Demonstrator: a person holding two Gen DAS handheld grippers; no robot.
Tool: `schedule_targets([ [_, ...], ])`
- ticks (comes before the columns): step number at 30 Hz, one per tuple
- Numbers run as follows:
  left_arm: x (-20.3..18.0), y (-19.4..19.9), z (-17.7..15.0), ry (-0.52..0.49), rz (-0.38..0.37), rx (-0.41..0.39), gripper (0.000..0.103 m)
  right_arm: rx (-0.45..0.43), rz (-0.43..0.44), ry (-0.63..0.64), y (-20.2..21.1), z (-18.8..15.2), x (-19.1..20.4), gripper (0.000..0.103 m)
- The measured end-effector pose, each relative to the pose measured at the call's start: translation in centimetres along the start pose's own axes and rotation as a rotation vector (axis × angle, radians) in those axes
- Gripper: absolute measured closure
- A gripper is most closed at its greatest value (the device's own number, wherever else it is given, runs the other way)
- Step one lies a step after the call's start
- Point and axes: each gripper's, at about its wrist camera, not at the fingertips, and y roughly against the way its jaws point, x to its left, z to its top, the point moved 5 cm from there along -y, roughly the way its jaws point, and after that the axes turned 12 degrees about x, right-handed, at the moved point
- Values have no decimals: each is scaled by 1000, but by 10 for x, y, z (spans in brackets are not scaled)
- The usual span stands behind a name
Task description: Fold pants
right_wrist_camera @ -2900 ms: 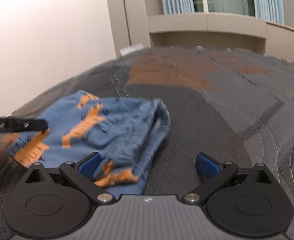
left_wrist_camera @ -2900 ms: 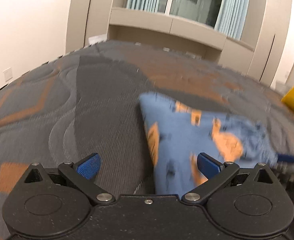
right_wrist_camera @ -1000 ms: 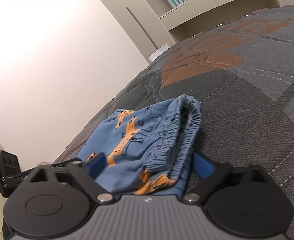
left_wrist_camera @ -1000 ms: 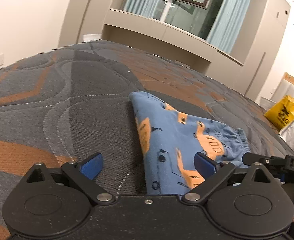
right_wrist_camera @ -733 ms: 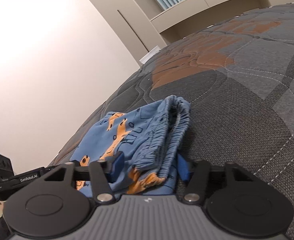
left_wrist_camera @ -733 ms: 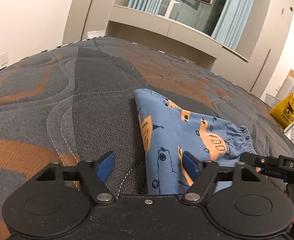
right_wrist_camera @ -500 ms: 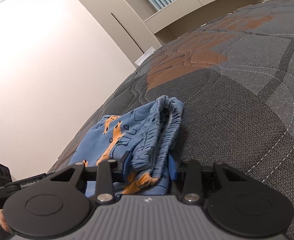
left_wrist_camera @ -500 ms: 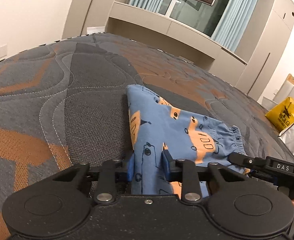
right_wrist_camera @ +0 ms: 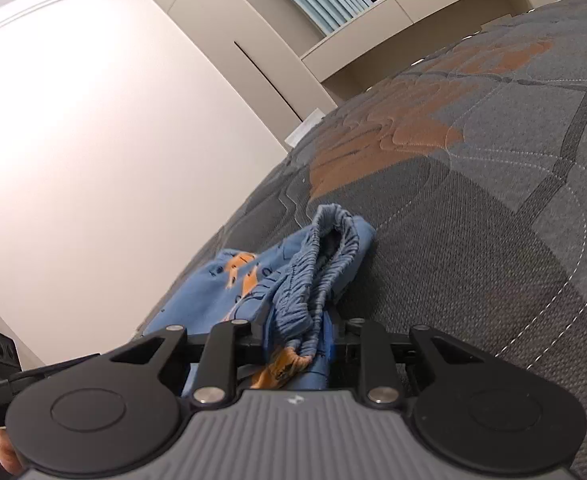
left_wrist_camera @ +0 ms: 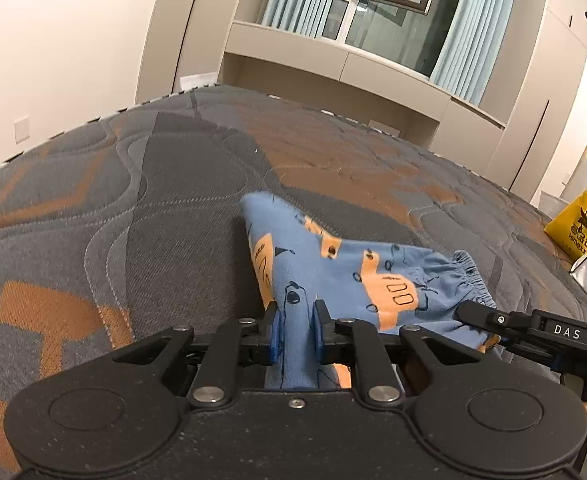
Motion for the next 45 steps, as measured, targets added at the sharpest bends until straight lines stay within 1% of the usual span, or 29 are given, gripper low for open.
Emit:
schedule_targets([
  [3, -16, 4, 2, -12, -21, -6, 87, -31, 6, 18, 16, 8, 0, 78],
  [5, -34, 3, 3, -32, -45, -9, 87, -59, -15, 45, 34, 12, -1, 78],
  [10, -90, -6, -6, -81, -130, -3, 87, -120, -113, 83, 93, 8, -18, 78],
  [13, -123, -11, -19, -120, -181, 1, 87, -161, -178, 82, 132, -2, -29, 77],
  [16, -145, -18, -36, -151, -204, 18, 87, -172, -225, 59, 160, -18, -42, 77],
  [18, -152, -24, -48, -159, -198, 36, 87, -157, -248, 31, 169, -32, -53, 77],
  [20, -154, -29, -57, -159, -185, 50, 87, -134, -257, -1, 167, -42, -63, 77],
  [24, -142, -33, -64, -116, -187, 63, 84, -113, -270, -35, 161, -52, -72, 74],
  [27, -135, -32, -64, -94, -181, 63, 79, -117, -275, -33, 159, -48, -72, 66],
  [28, -134, -31, -64, -91, -177, 61, 75, -117, -282, -33, 159, -47, -71, 61],
  [29, -134, -29, -65, -88, -169, 55, 67, -117, -289, -33, 159, -46, -71, 57],
  [30, -133, -27, -65, -87, -162, 50, 61, -118, -300, -32, 159, -47, -69, 56],
  [31, -132, -24, -65, -87, -157, 40, 58, -122, -311, -31, 161, -48, -68, 53],
  [32, -133, -20, -65, -86, -154, 31, 51, -127, -322, -30, 161, -49, -65, 49],
  [33, -132, -15, -66, -83, -151, 18, 47, -133, -328, -28, 162, -50, -65, 46],
  [35, -131, -5, -68, -76, -134, -13, 29, -157, -350, -18, 170, -54, -60, 33],
  [36, -132, 1, -69, -79, -122, -32, 25, -169, -365, -5, 173, -55, -54, 30],
  [38, -135, 13, -73, -90, -97, -70, 13, -202, -395, 29, 180, -58, -41, 19],
  [42, -138, 40, -82, -122, -71, -126, 1, -262, -432, 82, 191, -64, -15, 8],
  [44, -140, 54, -86, -154, -52, -152, 1, -295, -456, 107, 196, -70, -1, 0],
  [45, -140, 60, -88, -168, -46, -160, 1, -311, -468, 117, 200, -72, 4, 0],
])
